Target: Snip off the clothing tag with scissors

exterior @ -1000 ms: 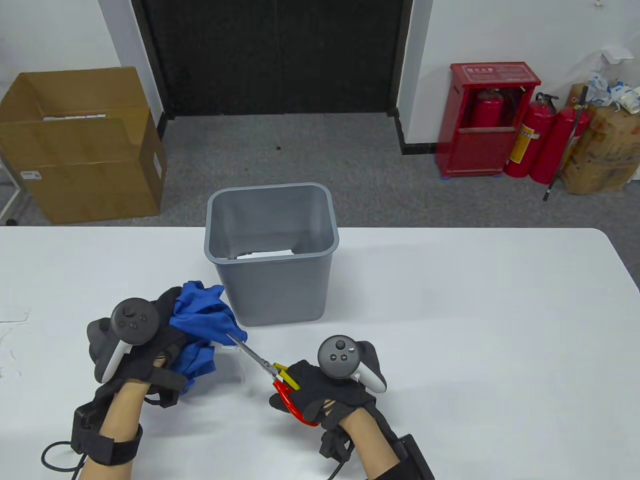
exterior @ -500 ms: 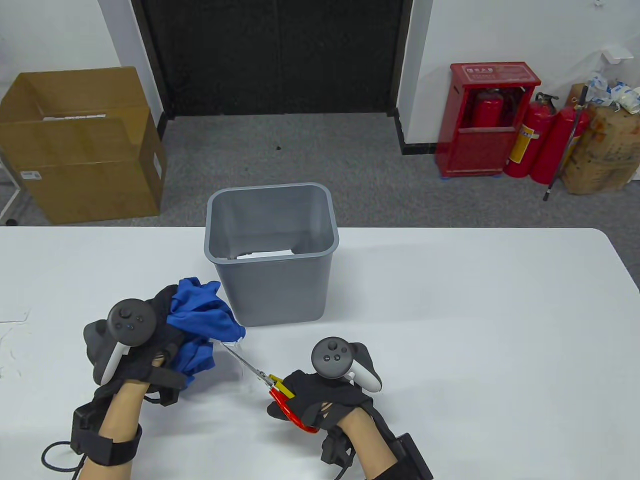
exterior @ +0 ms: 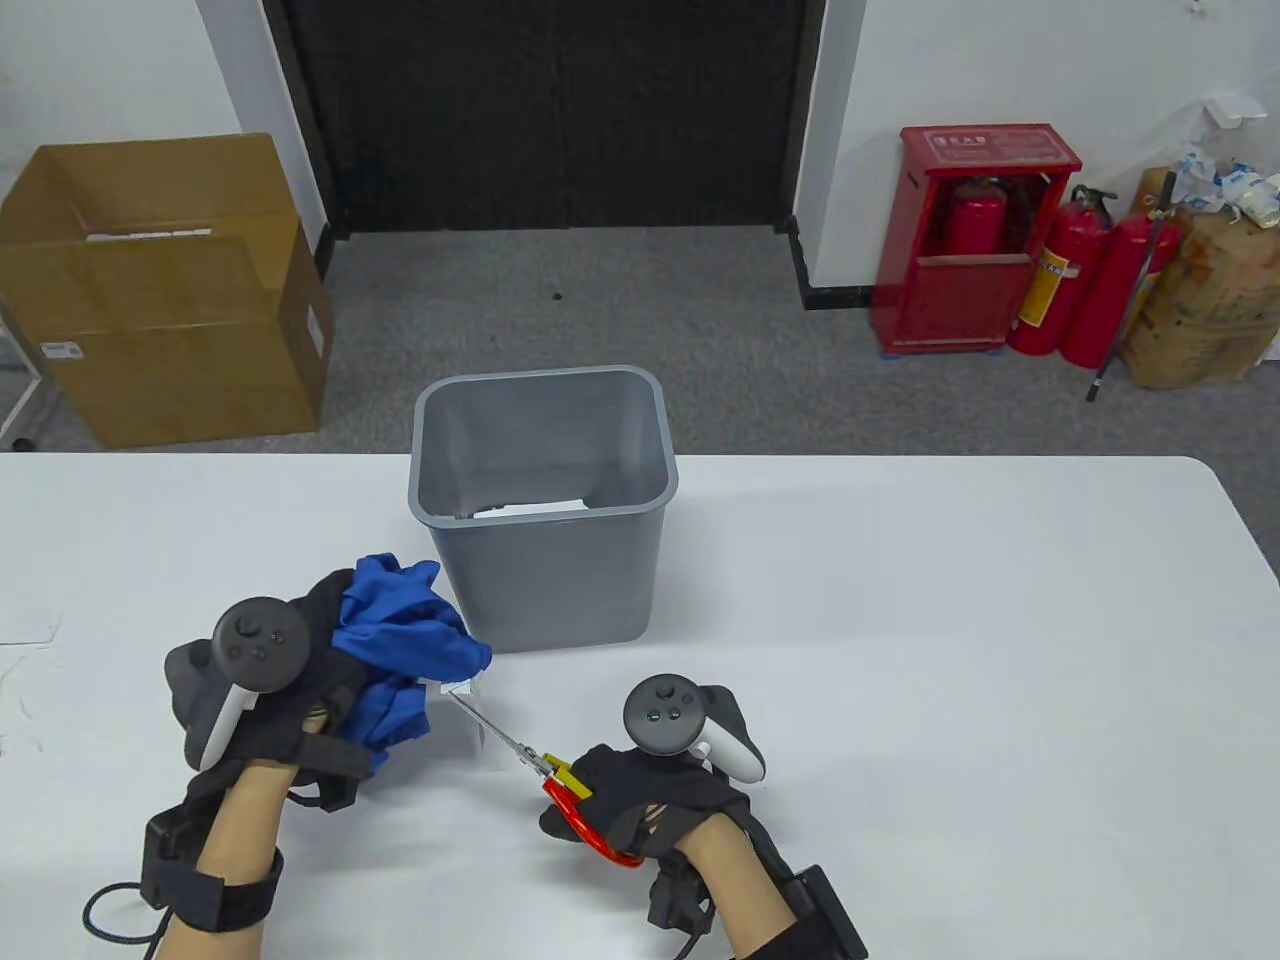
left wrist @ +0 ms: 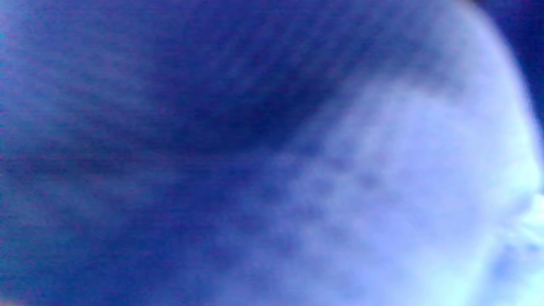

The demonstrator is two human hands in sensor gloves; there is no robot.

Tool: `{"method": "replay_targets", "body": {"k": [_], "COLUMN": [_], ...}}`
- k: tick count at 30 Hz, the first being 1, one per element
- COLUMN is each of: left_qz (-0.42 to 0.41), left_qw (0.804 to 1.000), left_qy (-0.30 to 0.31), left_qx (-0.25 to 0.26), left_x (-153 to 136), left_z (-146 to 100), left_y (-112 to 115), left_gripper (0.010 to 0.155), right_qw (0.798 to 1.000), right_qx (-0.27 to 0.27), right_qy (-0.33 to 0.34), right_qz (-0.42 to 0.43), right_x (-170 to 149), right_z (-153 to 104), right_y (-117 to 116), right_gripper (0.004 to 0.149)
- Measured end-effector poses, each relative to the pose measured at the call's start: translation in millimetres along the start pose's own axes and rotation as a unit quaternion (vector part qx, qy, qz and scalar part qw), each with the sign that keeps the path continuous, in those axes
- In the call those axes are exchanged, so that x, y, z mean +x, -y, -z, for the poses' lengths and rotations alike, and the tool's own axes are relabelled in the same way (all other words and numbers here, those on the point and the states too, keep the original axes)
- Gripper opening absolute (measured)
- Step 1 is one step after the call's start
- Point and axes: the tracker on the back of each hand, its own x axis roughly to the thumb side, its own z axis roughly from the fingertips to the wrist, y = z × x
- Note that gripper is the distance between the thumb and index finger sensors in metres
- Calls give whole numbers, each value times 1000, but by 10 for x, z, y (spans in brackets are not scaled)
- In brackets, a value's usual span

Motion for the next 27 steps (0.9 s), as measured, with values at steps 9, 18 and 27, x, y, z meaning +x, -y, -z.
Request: {"method": "replay_targets", "body": {"k": [9, 18, 27], "left_qz": [0, 4, 5], "left_qw": [1000, 1000, 1000], "left_qy": [2, 13, 21], "left_qx": [-2, -15, -21], "left_x": [3, 44, 98], "left_z": [-1, -7, -24], "left_y": [1, 25, 39], "left_gripper": [65, 65, 65], "right_qw": [1000, 1000, 999], "right_qx": [7, -5, -23], "right_qy": [-11, -3, 37], "right_qz": [1, 14, 6], "right_x": [-1, 5, 33], "right_z": [-8, -9, 12], "right_y": [-6, 15, 8], "right_gripper": [78, 78, 78]}}
